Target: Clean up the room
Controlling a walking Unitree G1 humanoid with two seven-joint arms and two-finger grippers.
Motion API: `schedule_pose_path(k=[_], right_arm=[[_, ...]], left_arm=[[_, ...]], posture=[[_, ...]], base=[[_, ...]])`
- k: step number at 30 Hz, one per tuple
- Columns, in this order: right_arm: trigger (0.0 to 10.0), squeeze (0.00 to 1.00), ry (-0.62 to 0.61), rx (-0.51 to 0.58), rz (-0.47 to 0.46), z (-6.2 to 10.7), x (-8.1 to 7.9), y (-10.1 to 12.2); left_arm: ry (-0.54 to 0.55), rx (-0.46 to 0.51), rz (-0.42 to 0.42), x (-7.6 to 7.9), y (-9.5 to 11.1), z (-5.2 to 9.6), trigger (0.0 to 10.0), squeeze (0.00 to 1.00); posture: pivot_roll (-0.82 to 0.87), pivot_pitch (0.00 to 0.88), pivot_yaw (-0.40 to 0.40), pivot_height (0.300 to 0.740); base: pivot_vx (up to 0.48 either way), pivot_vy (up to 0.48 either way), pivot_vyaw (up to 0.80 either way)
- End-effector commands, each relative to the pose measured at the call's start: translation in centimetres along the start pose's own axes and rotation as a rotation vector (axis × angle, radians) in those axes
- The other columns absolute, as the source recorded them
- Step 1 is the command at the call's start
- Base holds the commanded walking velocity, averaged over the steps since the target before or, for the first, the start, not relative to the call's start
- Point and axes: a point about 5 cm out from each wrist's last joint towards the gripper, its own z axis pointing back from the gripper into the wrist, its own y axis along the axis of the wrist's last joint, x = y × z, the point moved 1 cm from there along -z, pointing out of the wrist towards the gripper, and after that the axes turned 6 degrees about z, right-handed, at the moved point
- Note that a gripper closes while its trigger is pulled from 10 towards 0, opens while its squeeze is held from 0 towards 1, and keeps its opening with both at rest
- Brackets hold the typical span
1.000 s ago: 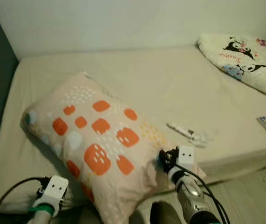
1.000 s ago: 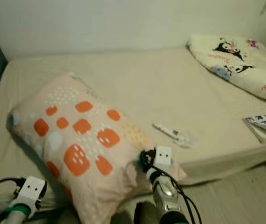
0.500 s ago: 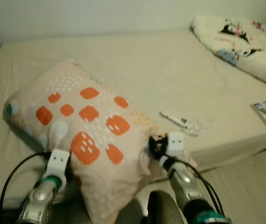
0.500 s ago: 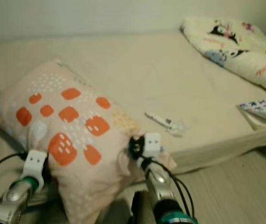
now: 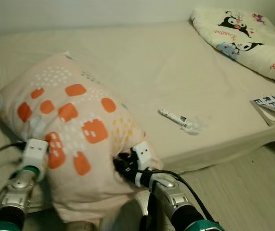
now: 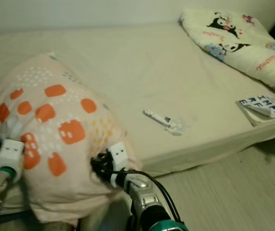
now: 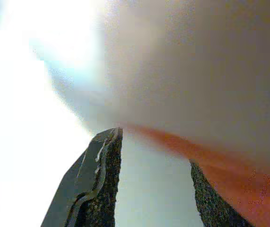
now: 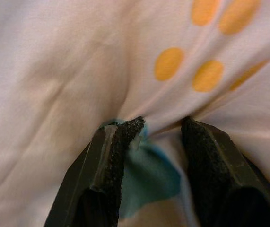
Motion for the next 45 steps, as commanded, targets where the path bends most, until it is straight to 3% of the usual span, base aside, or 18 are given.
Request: schedule_pose_path(k=[1,4,6,8,12,14,17,18,19,20,23,25,26,30,32,37,42,45], right_arm=[[10.0,0.0,0.177,0.08,-0.102,-4.1,-6.5,1.3],[10.0,0.0,0.243,0.179,-0.127,-6.3,-8.8,4.9],[10.0,0.0,0.243,0.179,-0.127,-6.3,-8.8,4.9],[10.0,0.0,0.337,0.257,-0.153,-8.2,-11.7,8.6],[10.0,0.0,0.418,0.326,-0.182,-8.9,-13.7,11.3],[10.0,0.0,0.438,0.392,-0.202,-8.8,-14.2,13.3],[10.0,0.0,0.337,0.418,-0.158,-8.2,-11.9,13.4],[10.0,0.0,0.337,0.418,-0.158,-8.2,-11.9,13.4],[10.0,0.0,0.29,0.417,-0.129,-7.8,-10.7,13.1],[10.0,0.0,0.163,0.395,-0.081,-6.4,-7.3,11.5],[10.0,0.0,0.076,0.374,-0.048,-5.1,-4.9,10.4],[10.0,0.0,-0.035,0.351,-0.037,-2.9,-1.9,8.9],[10.0,0.0,-0.148,0.329,-0.029,0.5,1.0,7.4],[10.0,0.0,-0.22,0.313,-0.018,3.3,2.8,6.5],[10.0,0.0,-0.321,0.28,-0.003,7.1,4.7,5.4],[10.0,0.0,-0.494,0.265,0.013,9.7,7.4,4.8],[10.0,0.0,-0.675,0.275,-0.006,11.6,9.8,4.9],[10.0,0.0,-0.731,0.27,-0.002,12.3,10.6,5.1]], left_arm=[[0.112,0.065,-0.015,-1.9,0.9,-0.1,10.0,0.0],[0.247,0.15,-0.069,-5.3,2.3,-0.1,10.0,0.0],[0.247,0.15,-0.069,-5.3,2.3,-0.1,10.0,0.0],[0.373,0.235,-0.115,-10.1,4.7,-0.4,10.0,0.0],[0.4,0.291,-0.124,-12.4,6.7,-0.6,10.0,0.0],[0.195,0.385,-0.095,-9.8,8.5,-0.5,10.0,0.0],[-0.11,0.521,-0.059,-4.5,10.9,1.4,10.0,0.0],[-0.11,0.521,-0.059,-4.5,10.9,1.4,10.0,0.0],[-0.186,0.551,-0.057,-3.1,11.5,2.3,10.0,0.0],[-0.353,0.577,-0.031,-0.1,12.4,4.4,10.0,0.0],[-0.477,0.575,-0.009,1.7,12.6,5.9,10.0,0.0],[-0.639,0.557,0.031,3.7,12.6,7.9,10.0,0.0],[-0.836,0.527,0.071,5.5,12.5,10.2,10.0,0.0],[-1.004,0.48,0.123,6.7,12.4,12.2,10.0,0.0],[-1.285,0.347,0.183,8.7,11.0,15.5,10.0,0.0],[-1.446,0.207,0.139,11.2,8.2,17.2,10.0,0.0],[-1.55,0.059,0.378,13.5,8.6,18.2,10.0,0.0],[-1.436,-0.097,0.346,15.2,6.4,17.0,10.0,0.0]], posture=[[0.09,0.222,-0.077,0.615],[0.11,0.22,-0.088,0.615],[0.11,0.22,-0.088,0.615],[0.14,0.221,-0.107,0.615],[0.14,0.221,-0.11,0.615],[0.14,0.222,-0.114,0.615],[0.14,0.224,-0.112,0.615],[0.14,0.224,-0.112,0.615],[0.14,0.224,-0.112,0.615],[0.15,0.222,-0.109,0.615],[0.15,0.217,-0.103,0.615],[0.15,0.211,-0.092,0.615],[0.14,0.208,-0.081,0.615],[0.13,0.208,-0.07,0.615],[0.1,0.207,-0.053,0.615],[0.07,0.211,-0.034,0.615],[0.06,0.214,-0.028,0.615],[0.06,0.216,-0.025,0.615]], base=[[0.0,0.0,0.0],[0.0,0.0,0.0],[0.0,0.0,0.0],[0.0,0.0,0.0],[0.0,0.0,0.0],[0.0,0.0,0.0],[0.0,0.0,0.0],[0.0,0.0,0.0],[0.0,0.0,0.0],[0.0,0.0,0.0],[0.0,0.0,0.0],[0.0,0.0,0.0],[0.0,0.0,0.0],[0.0,0.0,0.0],[0.0,0.0,0.0],[0.0,0.0,0.0],[0.0,0.0,0.0],[0.0,0.0,0.0]])
